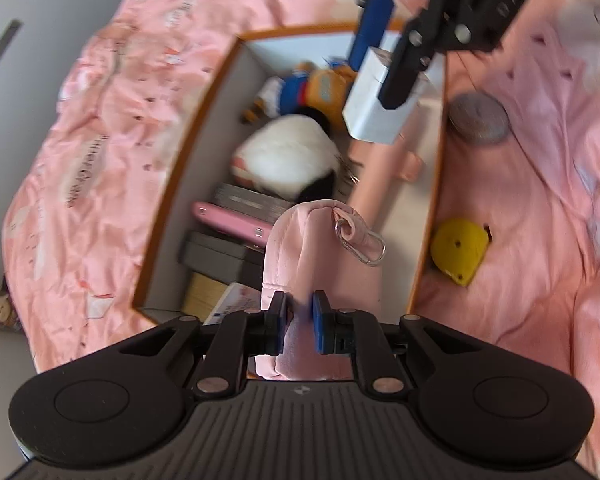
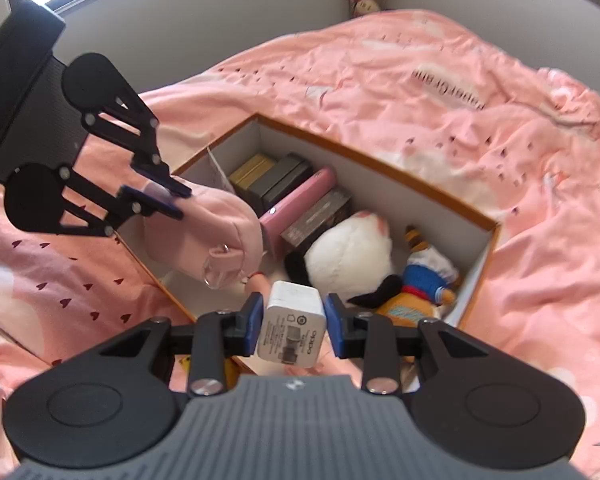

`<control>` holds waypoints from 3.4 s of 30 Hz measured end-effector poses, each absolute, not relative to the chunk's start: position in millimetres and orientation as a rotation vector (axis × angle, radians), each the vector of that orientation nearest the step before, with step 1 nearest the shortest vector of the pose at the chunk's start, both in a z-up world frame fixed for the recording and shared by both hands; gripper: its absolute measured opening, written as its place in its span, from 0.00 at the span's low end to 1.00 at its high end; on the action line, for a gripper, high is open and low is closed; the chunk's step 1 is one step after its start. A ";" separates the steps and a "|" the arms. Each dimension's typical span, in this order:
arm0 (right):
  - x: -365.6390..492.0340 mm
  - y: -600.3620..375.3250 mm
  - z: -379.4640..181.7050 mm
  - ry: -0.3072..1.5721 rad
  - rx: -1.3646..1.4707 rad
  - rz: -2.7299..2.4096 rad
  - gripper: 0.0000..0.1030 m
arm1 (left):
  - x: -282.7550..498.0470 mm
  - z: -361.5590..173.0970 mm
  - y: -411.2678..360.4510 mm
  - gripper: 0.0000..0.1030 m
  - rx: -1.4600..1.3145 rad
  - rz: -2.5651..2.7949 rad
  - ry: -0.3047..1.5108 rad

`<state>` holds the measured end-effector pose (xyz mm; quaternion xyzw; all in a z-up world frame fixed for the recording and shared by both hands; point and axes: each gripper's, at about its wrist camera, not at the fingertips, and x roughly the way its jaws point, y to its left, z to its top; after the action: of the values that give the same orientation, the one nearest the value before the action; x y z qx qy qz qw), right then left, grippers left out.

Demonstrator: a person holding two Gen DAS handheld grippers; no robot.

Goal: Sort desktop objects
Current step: 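Carry the pink bag and white charger into the orange box with both tools, then open the right tool to release the charger and withdraw both tools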

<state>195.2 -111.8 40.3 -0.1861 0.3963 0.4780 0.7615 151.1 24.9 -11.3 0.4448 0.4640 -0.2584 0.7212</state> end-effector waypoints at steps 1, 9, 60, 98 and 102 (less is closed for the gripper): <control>197.6 -109.5 37.7 0.880 -0.407 1.054 0.35 | 153.2 -15.5 24.7 0.15 0.992 -0.581 1.038; 213.5 -90.7 20.2 1.017 -0.437 1.127 0.35 | 161.2 -31.8 21.1 0.15 1.017 -0.665 1.093; 206.5 -42.4 -50.3 1.281 -0.128 0.755 0.40 | 122.6 7.6 68.6 0.34 0.172 -0.236 0.976; 80.8 -126.2 54.3 0.541 -0.084 0.734 0.61 | 63.2 51.3 50.5 0.52 -0.082 -0.186 0.698; 65.9 -135.0 45.1 0.530 -0.141 0.726 0.61 | 57.1 38.0 45.1 0.52 -0.113 -0.217 0.752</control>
<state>65.9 -135.0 45.1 -0.0681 0.2561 0.3507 0.8982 57.1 45.1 38.0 -0.0550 0.3663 -0.1056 0.9228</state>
